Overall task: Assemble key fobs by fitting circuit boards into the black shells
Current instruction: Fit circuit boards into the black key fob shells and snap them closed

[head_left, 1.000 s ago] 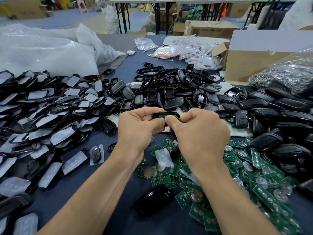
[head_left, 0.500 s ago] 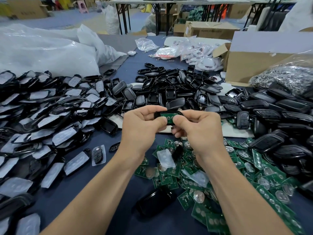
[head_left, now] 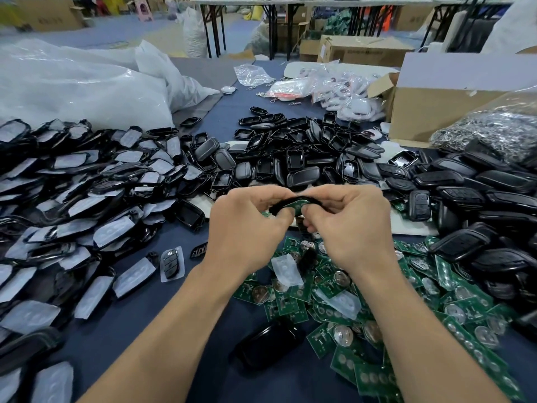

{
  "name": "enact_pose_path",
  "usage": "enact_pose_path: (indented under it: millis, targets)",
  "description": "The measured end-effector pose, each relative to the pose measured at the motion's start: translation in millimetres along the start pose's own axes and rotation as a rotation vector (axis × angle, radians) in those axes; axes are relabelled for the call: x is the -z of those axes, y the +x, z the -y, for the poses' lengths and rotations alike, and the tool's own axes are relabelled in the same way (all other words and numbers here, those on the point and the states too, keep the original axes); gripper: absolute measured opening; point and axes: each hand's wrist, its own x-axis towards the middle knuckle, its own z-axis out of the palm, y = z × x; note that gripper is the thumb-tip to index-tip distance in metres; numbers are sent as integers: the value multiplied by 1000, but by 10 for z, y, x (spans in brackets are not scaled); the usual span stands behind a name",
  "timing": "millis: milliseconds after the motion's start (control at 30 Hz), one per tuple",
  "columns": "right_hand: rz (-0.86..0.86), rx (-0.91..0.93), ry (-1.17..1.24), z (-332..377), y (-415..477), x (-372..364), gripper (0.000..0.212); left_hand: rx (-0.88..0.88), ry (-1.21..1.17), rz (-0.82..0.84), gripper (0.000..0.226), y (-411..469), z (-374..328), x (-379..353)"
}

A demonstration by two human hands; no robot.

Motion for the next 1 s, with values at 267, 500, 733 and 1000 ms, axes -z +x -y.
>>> enact_pose_path:
  millis: [267,500,733,1000]
  targets:
    - [22,-173,366,14,45,11,21,169,-304,69,26,51,1,5]
    - [59,-308,581,24,52,-20,16,291,-417,82,19,73,-20,1]
    - [67,-241,451,36,29,-46,19,304,-395,84,21,66,-26,4]
    - [21,-253,442,14,31,-62,23,267,-364,98,20,33,-43,-6]
